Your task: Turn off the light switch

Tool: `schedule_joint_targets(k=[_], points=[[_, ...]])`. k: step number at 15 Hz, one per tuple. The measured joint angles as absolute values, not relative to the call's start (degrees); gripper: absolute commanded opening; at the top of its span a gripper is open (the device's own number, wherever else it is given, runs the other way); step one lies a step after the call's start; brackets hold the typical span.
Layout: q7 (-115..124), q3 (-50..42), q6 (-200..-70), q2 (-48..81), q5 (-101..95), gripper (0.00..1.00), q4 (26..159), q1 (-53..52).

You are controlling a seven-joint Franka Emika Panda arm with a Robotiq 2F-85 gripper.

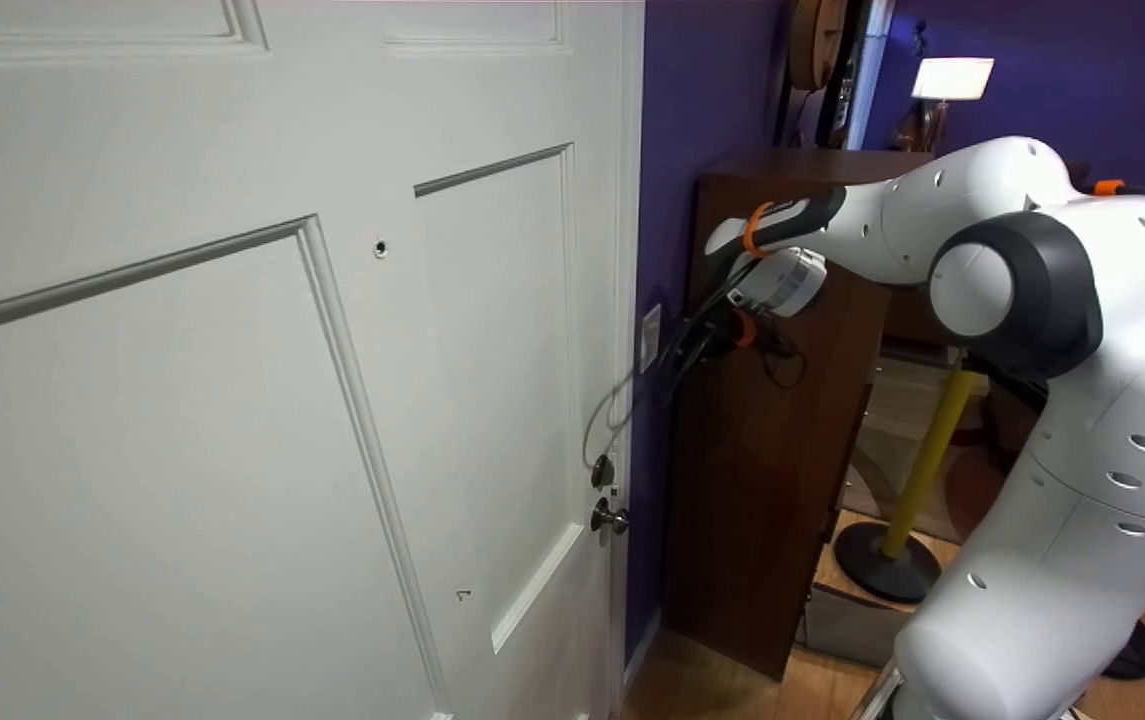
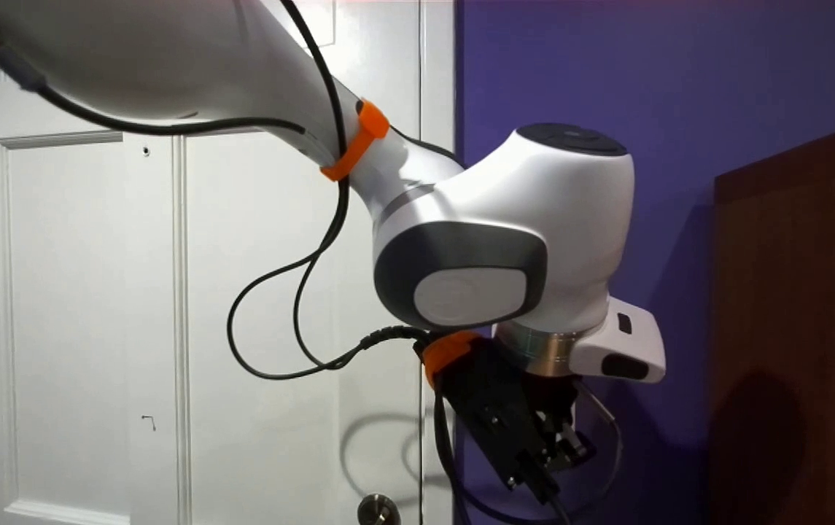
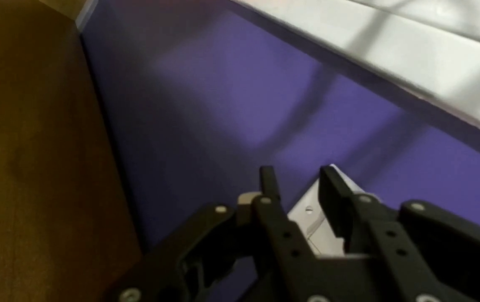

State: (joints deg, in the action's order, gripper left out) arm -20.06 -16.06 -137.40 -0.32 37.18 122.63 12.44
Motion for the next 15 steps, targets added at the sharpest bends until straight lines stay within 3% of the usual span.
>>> schedule_joint_targets(k=[15], points=[[-21.43, -15.23, -133.94, 7.51, 47.57, 0.0, 114.6, 14.29]])
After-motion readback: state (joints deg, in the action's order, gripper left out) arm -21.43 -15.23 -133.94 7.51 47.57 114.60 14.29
